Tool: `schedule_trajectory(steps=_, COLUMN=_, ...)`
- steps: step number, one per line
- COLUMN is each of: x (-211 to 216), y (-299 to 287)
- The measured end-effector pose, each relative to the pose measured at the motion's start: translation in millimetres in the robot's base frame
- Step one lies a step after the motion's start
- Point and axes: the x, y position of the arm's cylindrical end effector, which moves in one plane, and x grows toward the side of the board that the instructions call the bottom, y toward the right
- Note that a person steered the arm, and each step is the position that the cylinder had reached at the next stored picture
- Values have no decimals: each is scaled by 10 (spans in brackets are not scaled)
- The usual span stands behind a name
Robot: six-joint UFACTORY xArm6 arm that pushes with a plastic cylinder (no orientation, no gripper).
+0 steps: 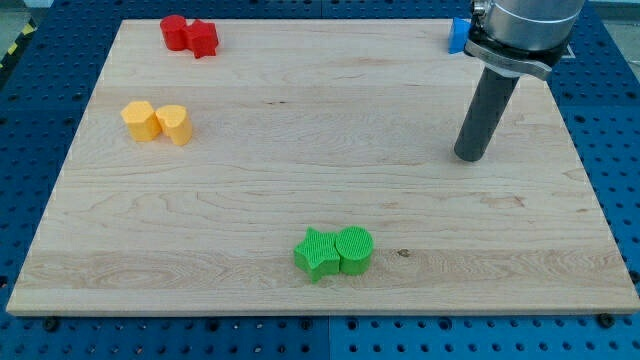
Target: Place your arm at the top left corner of the board
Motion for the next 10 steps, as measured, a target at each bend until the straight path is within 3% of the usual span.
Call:
schedule_trajectory(steps=2, x=-772, y=-875)
schedule_trajectory(steps=4, x=-1036, y=-2675)
schedule_trajectory(steps=6, x=-1817, y=-4666)
schedule_trajectory(steps=7, x=-1855, y=-4686)
schedule_trajectory(steps=8, x=-2488, y=-4540)
schedule_trajectory(steps=10, x=-2510, y=-4317)
